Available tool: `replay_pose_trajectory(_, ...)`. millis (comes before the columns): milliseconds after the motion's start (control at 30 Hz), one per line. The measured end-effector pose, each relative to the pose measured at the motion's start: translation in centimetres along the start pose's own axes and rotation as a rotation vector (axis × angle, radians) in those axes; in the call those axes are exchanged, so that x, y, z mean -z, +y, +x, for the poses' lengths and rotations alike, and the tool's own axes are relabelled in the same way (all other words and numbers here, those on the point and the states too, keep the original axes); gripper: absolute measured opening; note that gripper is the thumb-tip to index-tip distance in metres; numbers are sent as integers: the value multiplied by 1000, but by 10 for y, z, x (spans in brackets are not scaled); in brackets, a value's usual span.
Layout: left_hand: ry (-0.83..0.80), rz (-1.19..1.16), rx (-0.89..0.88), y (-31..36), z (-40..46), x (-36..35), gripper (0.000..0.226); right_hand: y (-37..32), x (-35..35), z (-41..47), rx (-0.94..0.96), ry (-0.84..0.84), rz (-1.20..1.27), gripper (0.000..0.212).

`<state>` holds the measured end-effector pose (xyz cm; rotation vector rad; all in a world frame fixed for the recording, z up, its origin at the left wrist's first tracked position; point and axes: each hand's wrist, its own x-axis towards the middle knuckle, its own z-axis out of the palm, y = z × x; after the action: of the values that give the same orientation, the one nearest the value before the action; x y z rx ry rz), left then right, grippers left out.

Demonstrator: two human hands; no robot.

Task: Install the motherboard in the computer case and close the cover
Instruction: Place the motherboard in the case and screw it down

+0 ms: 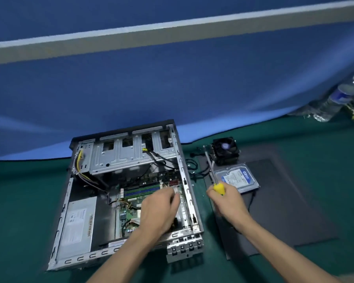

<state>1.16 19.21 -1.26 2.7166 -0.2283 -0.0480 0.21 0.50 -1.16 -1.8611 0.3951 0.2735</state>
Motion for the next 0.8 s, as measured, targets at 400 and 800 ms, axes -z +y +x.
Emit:
replay_pose_trajectory(400,11,3,77,61,15,-35,51,78,-4,23,-229,55,18,18)
replay_pose_trajectory(800,102,25,-28,60,21,-43,75,78,-38,79,-340,134,-283,14)
